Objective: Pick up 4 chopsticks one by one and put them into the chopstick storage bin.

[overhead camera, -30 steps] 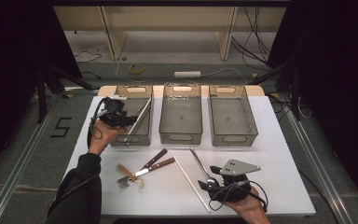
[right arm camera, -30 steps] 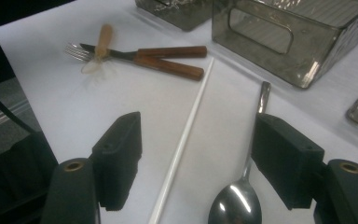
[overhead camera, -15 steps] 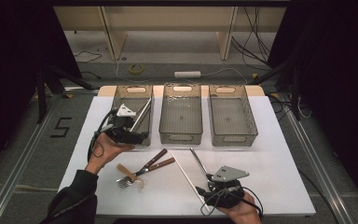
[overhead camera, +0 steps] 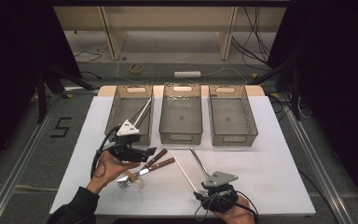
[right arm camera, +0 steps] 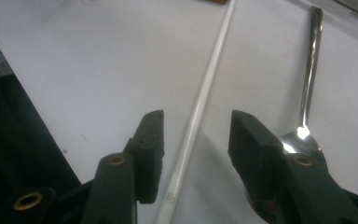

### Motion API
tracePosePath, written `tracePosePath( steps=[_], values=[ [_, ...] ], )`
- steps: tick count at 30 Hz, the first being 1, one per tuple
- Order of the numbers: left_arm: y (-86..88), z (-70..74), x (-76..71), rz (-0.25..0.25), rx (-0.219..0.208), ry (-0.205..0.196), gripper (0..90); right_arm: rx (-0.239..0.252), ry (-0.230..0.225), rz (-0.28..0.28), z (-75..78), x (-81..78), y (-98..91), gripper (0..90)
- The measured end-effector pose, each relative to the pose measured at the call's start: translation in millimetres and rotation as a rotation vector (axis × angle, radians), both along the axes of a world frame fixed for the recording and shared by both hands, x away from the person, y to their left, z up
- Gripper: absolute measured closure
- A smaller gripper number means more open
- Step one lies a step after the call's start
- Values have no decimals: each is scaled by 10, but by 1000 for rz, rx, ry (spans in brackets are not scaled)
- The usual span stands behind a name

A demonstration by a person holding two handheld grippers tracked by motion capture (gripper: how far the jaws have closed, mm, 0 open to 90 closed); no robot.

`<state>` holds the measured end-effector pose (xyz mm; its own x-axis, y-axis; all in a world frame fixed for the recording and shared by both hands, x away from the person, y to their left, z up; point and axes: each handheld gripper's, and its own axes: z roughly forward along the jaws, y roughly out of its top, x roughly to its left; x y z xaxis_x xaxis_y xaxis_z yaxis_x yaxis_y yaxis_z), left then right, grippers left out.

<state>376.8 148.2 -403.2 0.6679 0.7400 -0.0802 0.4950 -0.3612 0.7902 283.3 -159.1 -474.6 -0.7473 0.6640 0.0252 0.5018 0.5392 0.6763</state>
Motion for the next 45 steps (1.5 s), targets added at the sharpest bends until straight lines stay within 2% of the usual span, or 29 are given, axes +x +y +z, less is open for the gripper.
tracePosePath(
  steps=[1, 7, 14, 24, 30, 33, 37, 41, 45],
  values=[
    [-12, -7, -27, -4, -12, -6, 218, -6, -2, 5, -11, -1, 6, 579],
    [-71, -46, -135, -38, -5, -23, 218, -36, -2, 14, -53, -6, 35, 631],
    [-79, -89, -181, -38, -7, -28, 219, -60, 3, 30, -94, -15, 70, 689],
    [-105, -127, -218, -55, 6, -25, 219, -62, 12, 41, -98, -17, 72, 788],
    [-129, -124, -235, -63, 7, -31, 219, -63, 17, 23, -95, -11, 71, 811],
    [-139, -126, -240, -66, 8, -31, 220, -56, 26, -7, -87, -4, 58, 830],
    [-177, -141, -243, -77, 15, -32, 221, -35, 58, -35, -85, 41, 11, 842],
    [-247, -166, -252, -97, 25, -32, 222, -30, 64, -51, -80, 44, 6, 842],
    [-354, -206, -268, -144, 49, -26, 226, -23, 71, -66, -68, 69, -20, 842]
  ],
)
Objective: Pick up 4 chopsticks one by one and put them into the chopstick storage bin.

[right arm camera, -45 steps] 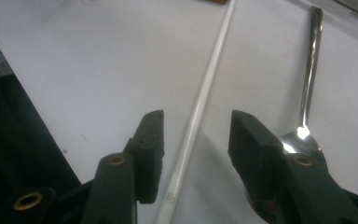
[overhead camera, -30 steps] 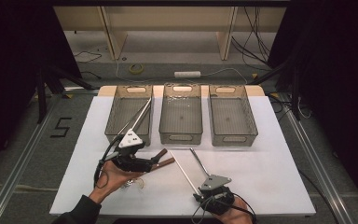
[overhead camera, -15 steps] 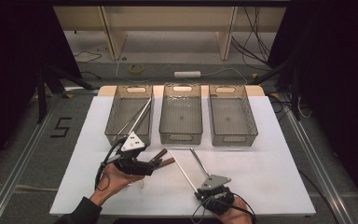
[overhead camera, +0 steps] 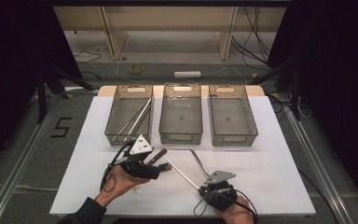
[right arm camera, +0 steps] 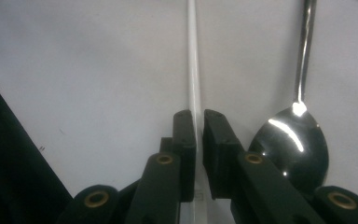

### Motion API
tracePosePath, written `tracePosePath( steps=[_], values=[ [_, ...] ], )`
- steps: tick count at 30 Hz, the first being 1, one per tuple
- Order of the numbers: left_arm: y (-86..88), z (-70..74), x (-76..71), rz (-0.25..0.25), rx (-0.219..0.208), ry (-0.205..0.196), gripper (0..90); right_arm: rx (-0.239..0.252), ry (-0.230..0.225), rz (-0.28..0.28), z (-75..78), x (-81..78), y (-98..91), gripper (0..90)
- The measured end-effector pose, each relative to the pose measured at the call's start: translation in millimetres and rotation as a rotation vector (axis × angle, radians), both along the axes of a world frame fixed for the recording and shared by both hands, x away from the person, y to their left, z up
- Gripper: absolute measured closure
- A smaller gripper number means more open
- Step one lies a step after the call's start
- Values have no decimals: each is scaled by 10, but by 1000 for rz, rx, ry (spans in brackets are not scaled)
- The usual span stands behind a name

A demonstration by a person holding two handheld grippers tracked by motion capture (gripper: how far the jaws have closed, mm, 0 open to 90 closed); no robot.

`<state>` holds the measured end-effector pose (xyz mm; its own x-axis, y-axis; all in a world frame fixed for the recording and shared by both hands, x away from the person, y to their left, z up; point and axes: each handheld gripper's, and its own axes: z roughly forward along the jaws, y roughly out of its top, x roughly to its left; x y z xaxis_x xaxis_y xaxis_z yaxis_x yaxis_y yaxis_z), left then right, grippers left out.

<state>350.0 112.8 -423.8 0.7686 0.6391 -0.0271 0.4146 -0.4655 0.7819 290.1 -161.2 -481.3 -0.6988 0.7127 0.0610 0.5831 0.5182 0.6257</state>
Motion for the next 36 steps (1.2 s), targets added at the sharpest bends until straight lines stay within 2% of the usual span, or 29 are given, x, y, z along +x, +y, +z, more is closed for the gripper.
tracePosePath(
  steps=[5, 9, 15, 18, 24, 36],
  values=[
    [-184, -74, -26, -84, 36, 11, 240, 2, -16, 0, 68, 18, -25, 843],
    [-375, -157, -36, -180, 112, 7, 254, -7, -21, 12, 119, 36, -42, 843],
    [-631, -255, 24, -282, 185, 12, 269, -16, -17, 28, 167, 57, -52, 843],
    [-718, -294, 64, -302, 202, 6, 277, -21, -14, 34, 188, 61, -58, 843],
    [-847, -372, 98, -374, 275, -12, 297, -25, -19, 44, 228, 73, -76, 843],
    [-990, -433, 120, -452, 340, -43, 342, -31, -11, 66, 261, 79, -78, 843]
  ],
)
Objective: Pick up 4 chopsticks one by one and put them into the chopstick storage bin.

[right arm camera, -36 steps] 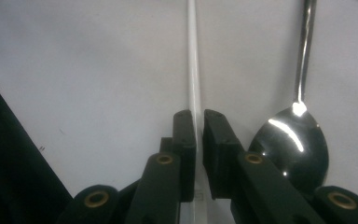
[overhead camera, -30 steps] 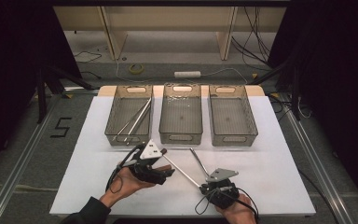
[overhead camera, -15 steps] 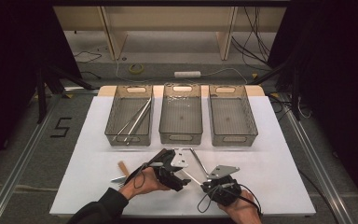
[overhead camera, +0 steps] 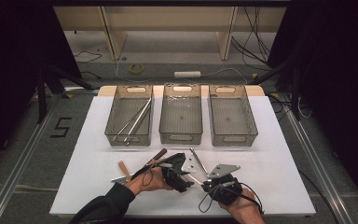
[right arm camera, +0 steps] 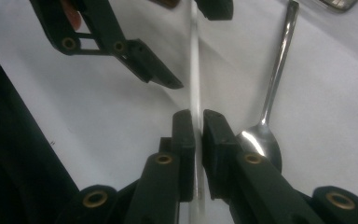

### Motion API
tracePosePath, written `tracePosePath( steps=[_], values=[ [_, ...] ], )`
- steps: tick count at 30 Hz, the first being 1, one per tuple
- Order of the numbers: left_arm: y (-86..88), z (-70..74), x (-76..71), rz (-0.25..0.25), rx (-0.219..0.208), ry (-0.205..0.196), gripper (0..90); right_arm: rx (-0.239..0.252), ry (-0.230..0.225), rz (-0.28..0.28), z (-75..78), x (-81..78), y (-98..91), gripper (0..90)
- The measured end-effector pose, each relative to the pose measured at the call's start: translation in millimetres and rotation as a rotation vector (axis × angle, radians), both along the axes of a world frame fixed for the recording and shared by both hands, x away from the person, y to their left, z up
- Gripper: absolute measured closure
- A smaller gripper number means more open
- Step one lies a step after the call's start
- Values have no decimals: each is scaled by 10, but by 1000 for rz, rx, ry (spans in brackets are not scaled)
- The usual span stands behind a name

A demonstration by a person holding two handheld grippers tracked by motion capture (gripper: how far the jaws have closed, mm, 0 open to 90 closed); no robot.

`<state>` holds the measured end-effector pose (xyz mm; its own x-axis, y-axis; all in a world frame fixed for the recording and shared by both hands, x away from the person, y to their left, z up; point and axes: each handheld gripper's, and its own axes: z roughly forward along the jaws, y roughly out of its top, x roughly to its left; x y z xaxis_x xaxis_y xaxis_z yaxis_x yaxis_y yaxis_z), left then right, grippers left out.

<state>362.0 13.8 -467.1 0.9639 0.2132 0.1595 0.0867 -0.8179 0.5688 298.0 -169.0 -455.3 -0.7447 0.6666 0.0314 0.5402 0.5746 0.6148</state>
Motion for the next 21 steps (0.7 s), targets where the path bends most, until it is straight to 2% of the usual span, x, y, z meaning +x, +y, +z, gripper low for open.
tracePosePath(
  steps=[12, 14, 15, 16, 21],
  values=[
    [-66, -36, 8, -66, 35, -55, 473, 2, -2, 17, 19, 7, -17, 843],
    [-73, -28, 6, -91, 51, -66, 501, 3, -2, 20, 19, 8, -19, 842],
    [-80, -31, -2, -92, 43, -65, 514, 2, -3, 17, 20, 6, -18, 842],
    [-79, -19, -2, -106, 58, -72, 530, 1, -6, 20, 21, 8, -21, 842],
    [-91, 26, -5, -144, 65, -104, 611, 6, -3, 33, 36, 27, -49, 840]
  ],
)
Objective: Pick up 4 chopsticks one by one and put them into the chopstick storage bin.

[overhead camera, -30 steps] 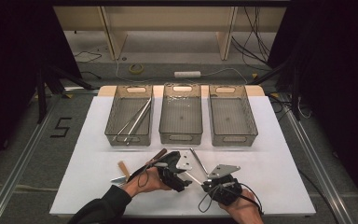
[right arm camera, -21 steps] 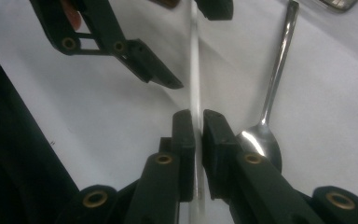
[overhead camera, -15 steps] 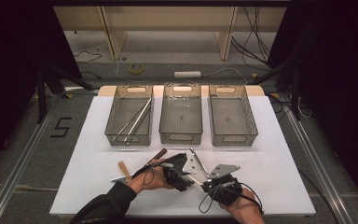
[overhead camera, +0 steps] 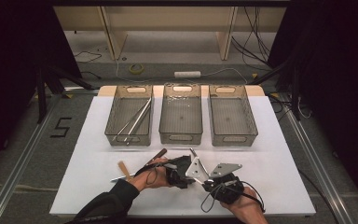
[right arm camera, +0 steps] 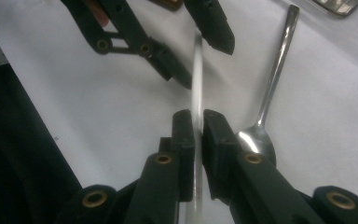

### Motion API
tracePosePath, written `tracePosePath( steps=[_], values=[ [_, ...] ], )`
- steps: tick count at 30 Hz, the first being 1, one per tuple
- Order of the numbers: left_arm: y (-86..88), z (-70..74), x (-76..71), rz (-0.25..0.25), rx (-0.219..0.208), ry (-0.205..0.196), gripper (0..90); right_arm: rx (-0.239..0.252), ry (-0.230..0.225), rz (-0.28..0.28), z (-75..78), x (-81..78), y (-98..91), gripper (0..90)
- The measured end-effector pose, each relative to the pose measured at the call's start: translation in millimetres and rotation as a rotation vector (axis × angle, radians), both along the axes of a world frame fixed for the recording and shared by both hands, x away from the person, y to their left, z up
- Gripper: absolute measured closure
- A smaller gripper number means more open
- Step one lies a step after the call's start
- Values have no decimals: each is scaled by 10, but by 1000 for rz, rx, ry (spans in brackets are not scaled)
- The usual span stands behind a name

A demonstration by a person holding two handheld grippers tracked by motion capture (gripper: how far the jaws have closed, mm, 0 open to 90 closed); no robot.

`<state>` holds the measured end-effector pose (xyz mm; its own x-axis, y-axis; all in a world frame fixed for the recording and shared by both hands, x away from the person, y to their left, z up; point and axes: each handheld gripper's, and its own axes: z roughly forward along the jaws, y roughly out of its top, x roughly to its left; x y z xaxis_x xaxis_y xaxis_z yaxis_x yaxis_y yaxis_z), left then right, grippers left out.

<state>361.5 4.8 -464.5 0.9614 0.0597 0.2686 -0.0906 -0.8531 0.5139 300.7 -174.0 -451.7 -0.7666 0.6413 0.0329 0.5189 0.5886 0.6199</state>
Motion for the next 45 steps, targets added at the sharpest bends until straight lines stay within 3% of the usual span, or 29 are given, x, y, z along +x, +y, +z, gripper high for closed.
tracePosePath(
  steps=[9, 14, 17, 19, 25, 28, 30, 35, 45],
  values=[
    [3, 100, -24, -61, 30, -53, 704, 18, -21, 8, 57, 52, -96, 826],
    [4, 156, -80, -107, 71, -66, 799, 26, -37, 17, 90, 99, -138, 700],
    [-16, 200, -117, -98, 91, -73, 837, 63, -62, -4, 162, 128, -174, 599],
    [-8, 236, -112, -92, 108, -74, 840, 121, -69, -17, 211, 143, -214, 551],
    [67, 330, -29, -6, 99, -65, 841, 244, -152, -54, 318, 106, -296, 439],
    [130, 378, 24, 55, 87, -54, 842, 264, -213, -60, 354, 60, -292, 418],
    [194, 419, 74, 111, 69, -40, 842, 283, -229, -58, 363, 40, -296, 410],
    [350, 527, 172, 218, 21, -11, 842, 303, -247, -57, 352, -8, -296, 398],
    [669, 720, 357, 405, -90, 43, 843, 295, -220, -55, 276, -16, -273, 389]
  ],
)
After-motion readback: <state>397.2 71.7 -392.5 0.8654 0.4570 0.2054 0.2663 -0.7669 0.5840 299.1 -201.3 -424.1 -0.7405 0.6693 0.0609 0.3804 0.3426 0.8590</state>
